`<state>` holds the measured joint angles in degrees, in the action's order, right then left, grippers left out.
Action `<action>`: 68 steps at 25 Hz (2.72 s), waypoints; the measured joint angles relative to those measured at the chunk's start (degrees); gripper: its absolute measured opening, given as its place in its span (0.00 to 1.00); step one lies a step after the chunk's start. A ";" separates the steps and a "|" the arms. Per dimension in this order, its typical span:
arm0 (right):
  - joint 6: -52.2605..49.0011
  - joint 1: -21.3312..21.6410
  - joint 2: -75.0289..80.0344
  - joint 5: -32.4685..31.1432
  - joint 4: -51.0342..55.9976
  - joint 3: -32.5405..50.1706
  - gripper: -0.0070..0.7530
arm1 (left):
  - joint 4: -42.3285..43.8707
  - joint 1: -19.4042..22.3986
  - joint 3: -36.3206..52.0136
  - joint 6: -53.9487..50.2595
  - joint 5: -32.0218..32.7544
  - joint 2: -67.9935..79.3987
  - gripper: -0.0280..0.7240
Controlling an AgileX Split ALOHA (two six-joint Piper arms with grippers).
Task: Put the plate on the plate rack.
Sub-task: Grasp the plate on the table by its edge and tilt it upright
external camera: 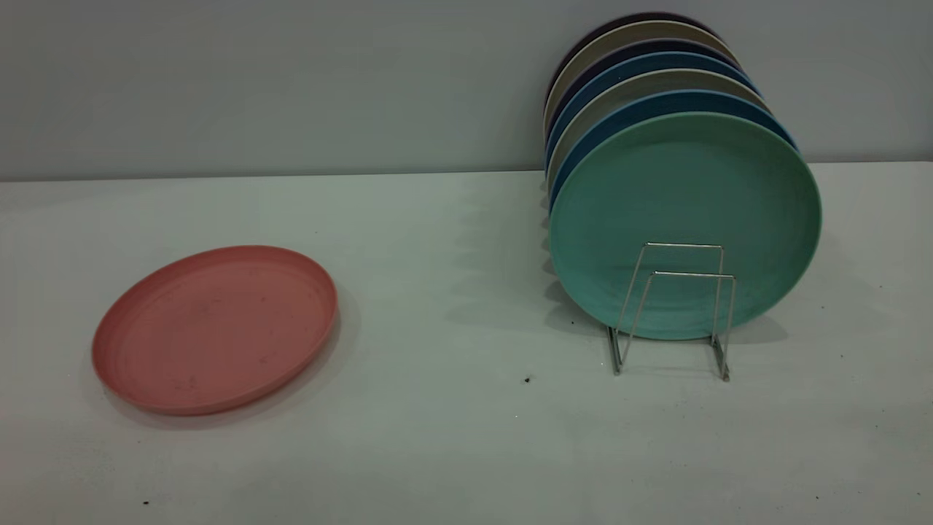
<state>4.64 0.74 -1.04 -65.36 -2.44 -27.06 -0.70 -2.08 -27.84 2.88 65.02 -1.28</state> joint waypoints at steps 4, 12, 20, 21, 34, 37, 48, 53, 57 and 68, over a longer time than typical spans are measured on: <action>0.00 0.00 0.00 0.00 0.00 0.00 0.32 | 0.00 0.00 0.00 0.00 0.00 0.00 0.61; 0.00 0.00 0.00 0.00 0.00 0.00 0.32 | 0.00 0.00 0.00 0.00 0.00 0.00 0.61; 0.00 0.00 0.00 0.00 0.00 0.00 0.32 | 0.00 0.00 0.00 0.00 0.00 0.00 0.61; 0.00 0.00 0.00 0.00 0.00 0.00 0.32 | 0.00 0.00 0.00 0.00 0.00 0.00 0.61; 0.00 0.00 0.00 0.00 0.00 0.00 0.32 | -0.06 -2.81 0.00 0.00 0.00 0.00 0.61; 0.00 -1.44 0.00 0.00 0.00 0.00 0.32 | -0.10 -4.73 0.00 0.00 0.00 0.00 0.61; 0.00 -7.37 0.00 0.00 0.20 0.00 0.32 | -0.17 -7.92 0.00 0.00 0.00 0.00 0.61; 0.00 -11.73 0.07 0.53 1.11 -0.33 0.32 | 0.06 -7.92 -0.79 -4.94 -2.22 3.13 0.61; 0.00 -12.74 5.21 4.12 1.36 -1.87 0.32 | 4.34 -7.92 -1.69 -12.48 -7.59 10.66 0.61; 4.80 -12.74 37.29 16.15 6.89 -11.29 0.32 | 19.19 -7.92 -1.70 -23.36 -23.06 41.06 0.61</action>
<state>9.44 -12.00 36.25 -49.20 4.45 -38.34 18.49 -10.00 -29.54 -20.48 41.96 39.78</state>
